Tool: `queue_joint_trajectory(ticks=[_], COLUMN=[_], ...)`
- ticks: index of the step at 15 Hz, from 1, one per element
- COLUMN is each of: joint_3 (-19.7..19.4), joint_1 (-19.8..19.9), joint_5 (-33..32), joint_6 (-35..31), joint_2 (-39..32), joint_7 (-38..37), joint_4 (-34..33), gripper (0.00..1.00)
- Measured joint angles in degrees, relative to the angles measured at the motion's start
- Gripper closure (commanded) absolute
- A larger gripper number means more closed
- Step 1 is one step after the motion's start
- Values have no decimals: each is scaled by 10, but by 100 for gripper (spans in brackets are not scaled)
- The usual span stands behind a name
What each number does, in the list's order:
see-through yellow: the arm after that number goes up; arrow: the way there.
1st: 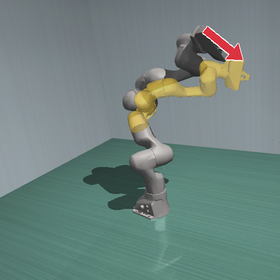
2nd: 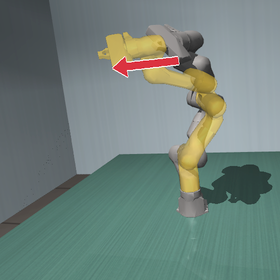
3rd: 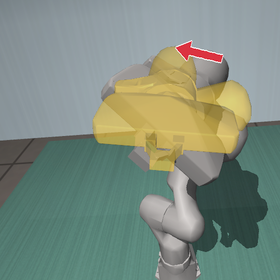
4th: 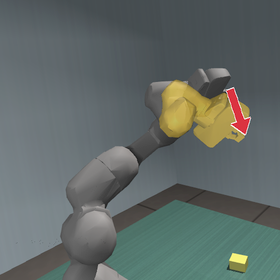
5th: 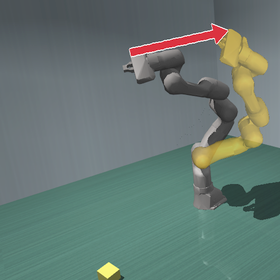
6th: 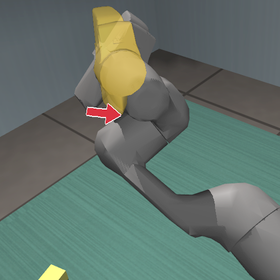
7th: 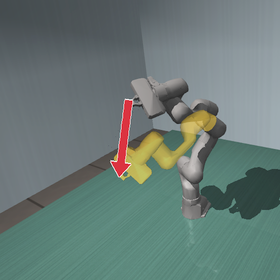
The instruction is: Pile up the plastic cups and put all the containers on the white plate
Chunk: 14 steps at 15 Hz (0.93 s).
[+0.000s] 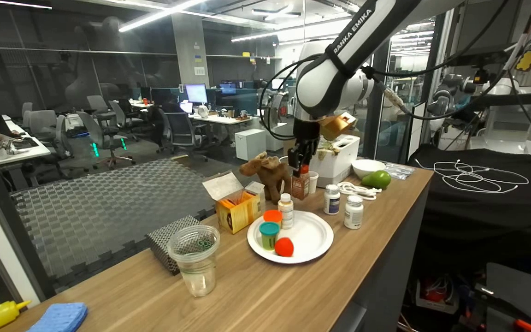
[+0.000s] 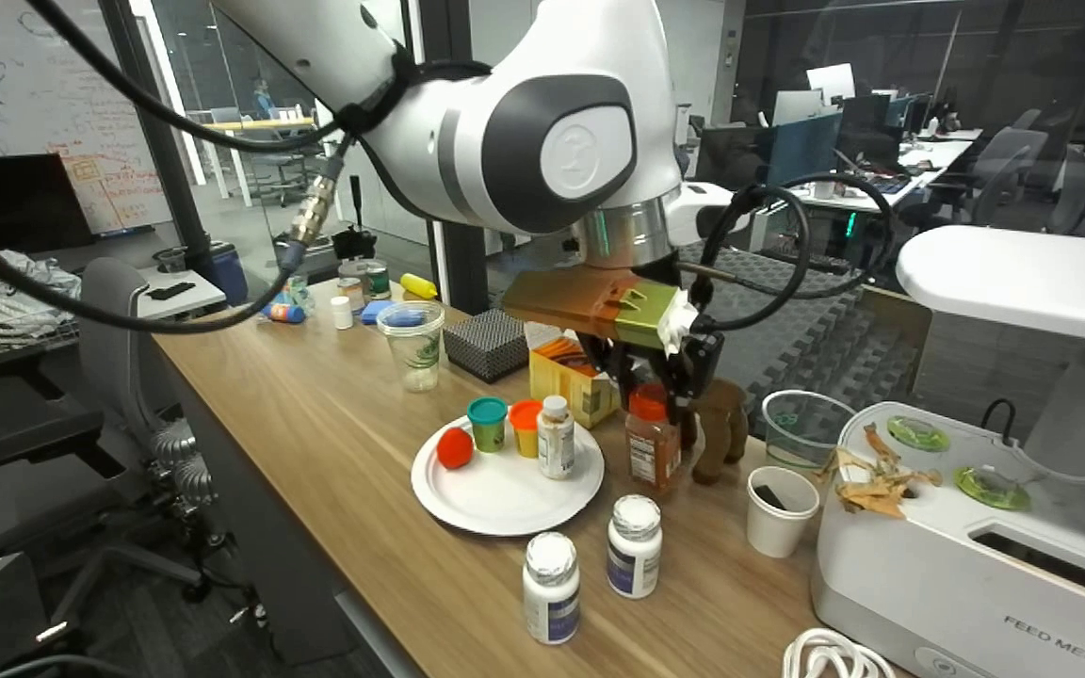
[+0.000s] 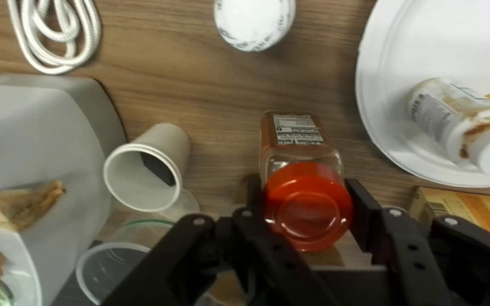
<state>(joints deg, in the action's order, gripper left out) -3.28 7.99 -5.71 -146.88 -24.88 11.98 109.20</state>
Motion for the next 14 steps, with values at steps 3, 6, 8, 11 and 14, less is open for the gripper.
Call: queue_joint_trajectory(ticks=[3, 6, 8, 11, 14], joint_3=[39, 48, 47, 43, 41], joint_1=[16, 16, 16, 15, 11], joint_5=[52, 63, 63, 59, 52], joint_6=[8, 16, 15, 15, 16], joint_2=[21, 35, 43, 57, 76], joint_7=[62, 74, 74, 73, 73], joint_4=[14, 28, 41, 60, 85], gripper=[71, 72, 72, 72, 72])
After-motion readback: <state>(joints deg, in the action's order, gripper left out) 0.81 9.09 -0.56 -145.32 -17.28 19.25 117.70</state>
